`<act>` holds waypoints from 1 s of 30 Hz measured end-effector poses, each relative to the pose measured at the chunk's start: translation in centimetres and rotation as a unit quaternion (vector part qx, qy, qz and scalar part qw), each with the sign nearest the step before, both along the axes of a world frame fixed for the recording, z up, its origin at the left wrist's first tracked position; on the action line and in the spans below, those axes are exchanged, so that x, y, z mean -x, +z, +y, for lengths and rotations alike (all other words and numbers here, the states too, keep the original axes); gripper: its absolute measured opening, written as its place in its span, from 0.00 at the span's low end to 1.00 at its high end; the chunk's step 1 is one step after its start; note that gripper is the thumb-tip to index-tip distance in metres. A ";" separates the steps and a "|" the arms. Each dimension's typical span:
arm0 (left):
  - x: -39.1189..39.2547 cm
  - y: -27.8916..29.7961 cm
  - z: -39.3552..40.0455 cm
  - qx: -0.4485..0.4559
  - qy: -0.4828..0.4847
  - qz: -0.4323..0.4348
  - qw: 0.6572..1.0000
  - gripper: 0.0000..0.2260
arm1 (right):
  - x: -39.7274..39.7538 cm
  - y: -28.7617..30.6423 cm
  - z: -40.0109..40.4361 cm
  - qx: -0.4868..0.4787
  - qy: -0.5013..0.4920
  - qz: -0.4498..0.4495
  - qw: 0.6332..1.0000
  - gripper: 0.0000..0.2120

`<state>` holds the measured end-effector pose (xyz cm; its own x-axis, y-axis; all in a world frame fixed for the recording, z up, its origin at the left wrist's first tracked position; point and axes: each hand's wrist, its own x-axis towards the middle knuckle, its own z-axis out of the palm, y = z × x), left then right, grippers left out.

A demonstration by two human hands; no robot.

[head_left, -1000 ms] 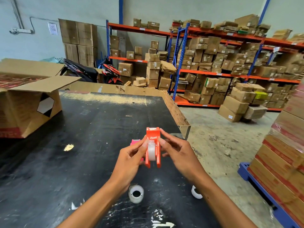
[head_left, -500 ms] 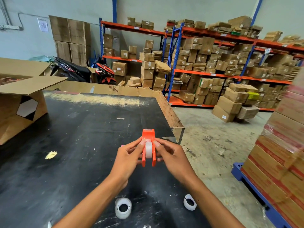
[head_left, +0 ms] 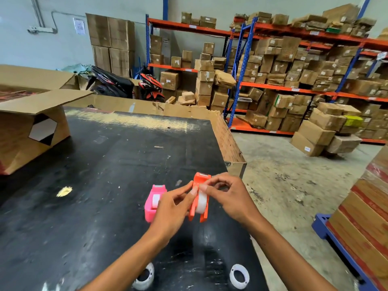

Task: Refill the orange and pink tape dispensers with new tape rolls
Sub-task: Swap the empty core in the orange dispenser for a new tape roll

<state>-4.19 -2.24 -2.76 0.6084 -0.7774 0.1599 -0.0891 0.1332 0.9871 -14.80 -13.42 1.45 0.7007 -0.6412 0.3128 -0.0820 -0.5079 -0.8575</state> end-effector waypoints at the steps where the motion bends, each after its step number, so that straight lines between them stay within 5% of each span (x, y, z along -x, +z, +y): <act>1: 0.0 -0.1 -0.1 0.000 0.002 -0.004 1.000 0.14 | 0.0 0.2 -0.3 0.013 -0.009 -0.012 1.000 0.02; 20: 1.2 0.4 3.1 -0.031 -0.077 0.005 0.997 0.20 | 0.2 2.0 0.7 -0.030 -0.022 -0.003 0.999 0.03; 23: 1.2 0.4 3.9 -0.026 -0.103 0.014 0.994 0.25 | 0.6 2.0 1.5 -0.094 -0.028 -0.004 0.995 0.03; 30: 0.9 0.1 5.1 -0.003 -0.131 -0.021 0.991 0.18 | 0.7 2.1 2.2 -0.172 -0.043 0.025 0.984 0.03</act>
